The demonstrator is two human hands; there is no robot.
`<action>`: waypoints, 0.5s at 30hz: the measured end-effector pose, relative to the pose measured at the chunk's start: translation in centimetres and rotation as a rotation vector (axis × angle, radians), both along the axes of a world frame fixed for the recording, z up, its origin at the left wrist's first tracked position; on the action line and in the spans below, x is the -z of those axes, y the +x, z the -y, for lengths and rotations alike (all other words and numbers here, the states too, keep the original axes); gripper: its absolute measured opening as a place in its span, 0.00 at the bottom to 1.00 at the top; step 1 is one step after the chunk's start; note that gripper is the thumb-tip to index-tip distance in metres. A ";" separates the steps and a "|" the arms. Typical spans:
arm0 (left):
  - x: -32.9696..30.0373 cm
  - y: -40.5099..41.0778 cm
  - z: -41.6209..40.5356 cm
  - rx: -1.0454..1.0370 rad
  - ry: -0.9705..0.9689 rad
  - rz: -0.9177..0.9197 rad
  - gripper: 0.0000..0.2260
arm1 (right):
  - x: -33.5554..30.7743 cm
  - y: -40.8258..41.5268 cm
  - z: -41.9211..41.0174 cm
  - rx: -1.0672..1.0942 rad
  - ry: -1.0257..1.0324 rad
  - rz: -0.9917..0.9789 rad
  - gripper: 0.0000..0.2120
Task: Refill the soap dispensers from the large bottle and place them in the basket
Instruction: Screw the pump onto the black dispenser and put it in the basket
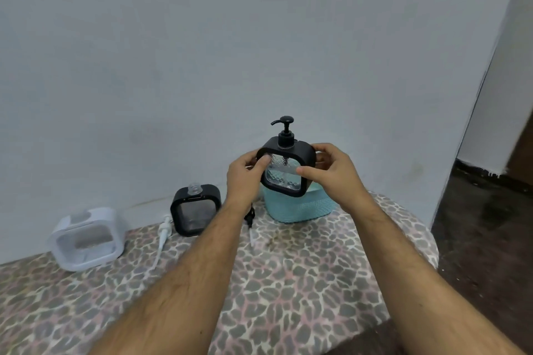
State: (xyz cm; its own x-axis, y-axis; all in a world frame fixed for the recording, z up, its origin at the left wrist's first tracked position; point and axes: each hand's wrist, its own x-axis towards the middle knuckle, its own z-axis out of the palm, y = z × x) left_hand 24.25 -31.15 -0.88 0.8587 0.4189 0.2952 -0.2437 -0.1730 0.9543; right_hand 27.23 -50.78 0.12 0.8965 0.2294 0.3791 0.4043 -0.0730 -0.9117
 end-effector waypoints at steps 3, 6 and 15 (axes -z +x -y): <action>0.0 2.9 1.4 -0.044 0.038 -0.036 0.09 | 0.4 1.7 0.3 0.101 -0.011 0.012 0.21; 0.1 5.3 2.8 -0.020 0.027 -0.073 0.10 | 0.8 3.3 0.7 0.190 -0.045 0.016 0.21; 0.5 9.5 4.9 0.235 0.086 -0.180 0.20 | 1.9 6.2 1.5 0.325 -0.219 0.006 0.22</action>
